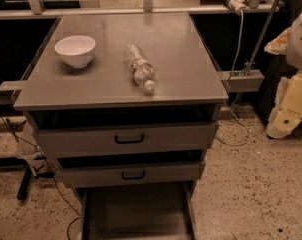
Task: Place water bottle into bottom drawer
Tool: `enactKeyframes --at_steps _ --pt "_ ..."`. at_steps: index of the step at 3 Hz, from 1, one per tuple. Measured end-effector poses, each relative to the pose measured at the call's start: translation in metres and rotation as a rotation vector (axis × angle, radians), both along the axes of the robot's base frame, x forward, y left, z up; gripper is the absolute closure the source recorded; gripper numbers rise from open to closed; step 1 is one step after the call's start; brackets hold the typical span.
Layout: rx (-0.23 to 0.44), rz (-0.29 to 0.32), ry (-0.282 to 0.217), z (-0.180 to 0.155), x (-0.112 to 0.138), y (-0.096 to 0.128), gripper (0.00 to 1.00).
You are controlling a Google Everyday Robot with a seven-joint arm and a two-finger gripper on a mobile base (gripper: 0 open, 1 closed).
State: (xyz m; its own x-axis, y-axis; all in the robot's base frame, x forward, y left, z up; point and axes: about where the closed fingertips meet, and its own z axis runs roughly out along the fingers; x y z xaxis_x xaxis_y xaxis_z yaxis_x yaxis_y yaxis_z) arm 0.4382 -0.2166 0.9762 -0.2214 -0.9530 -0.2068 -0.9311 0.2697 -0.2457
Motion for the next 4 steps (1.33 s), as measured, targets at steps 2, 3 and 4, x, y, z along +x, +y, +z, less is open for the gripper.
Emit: enactKeyframes --at_steps 2,3,4 --pt "-0.007 -0.017 0.006 -0.006 0.004 0.019 0.0" --pt "-0.019 -0.049 0.016 -0.015 0.029 0.05 0.0" --pt "-0.038 -0.06 0.021 -0.024 0.084 0.1 0.0"
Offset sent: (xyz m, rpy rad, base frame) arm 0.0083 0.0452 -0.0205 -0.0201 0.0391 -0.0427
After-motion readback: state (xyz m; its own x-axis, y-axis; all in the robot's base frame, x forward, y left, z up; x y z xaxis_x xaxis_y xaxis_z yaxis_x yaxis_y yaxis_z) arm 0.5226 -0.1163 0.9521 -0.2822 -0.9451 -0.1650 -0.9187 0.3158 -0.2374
